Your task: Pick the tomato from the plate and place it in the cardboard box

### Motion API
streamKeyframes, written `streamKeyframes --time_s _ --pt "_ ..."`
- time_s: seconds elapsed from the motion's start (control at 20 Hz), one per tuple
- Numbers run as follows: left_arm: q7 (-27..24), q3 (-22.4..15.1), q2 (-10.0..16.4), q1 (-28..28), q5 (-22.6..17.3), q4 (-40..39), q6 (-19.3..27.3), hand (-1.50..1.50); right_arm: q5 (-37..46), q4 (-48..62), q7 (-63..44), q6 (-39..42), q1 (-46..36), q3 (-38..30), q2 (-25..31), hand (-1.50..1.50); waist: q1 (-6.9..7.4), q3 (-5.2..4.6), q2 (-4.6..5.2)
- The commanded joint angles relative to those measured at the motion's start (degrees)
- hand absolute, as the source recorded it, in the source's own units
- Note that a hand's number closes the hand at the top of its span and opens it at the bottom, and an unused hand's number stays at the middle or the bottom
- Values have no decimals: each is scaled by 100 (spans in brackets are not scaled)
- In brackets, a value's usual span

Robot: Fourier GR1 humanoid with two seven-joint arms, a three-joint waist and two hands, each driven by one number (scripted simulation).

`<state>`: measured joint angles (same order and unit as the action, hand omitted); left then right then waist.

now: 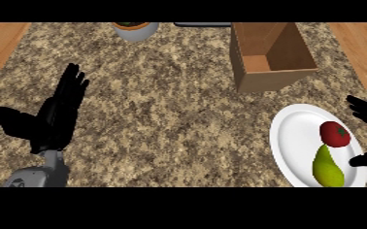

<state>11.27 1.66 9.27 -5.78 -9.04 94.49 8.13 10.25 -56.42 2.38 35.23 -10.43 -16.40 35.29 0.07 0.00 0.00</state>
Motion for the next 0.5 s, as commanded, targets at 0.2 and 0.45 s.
streamKeyframes --time_s 0.2,0.45 --pt "-91 317 73 17 -98 -149 -394 0 285 249 219 -117 -17 20 -186 -150 -5 0 0" --pt "-129 303 -100 -128 140 -259 -182 0 299 9 -7 -5 -29 56 -244 -150 -18 -2 -2"
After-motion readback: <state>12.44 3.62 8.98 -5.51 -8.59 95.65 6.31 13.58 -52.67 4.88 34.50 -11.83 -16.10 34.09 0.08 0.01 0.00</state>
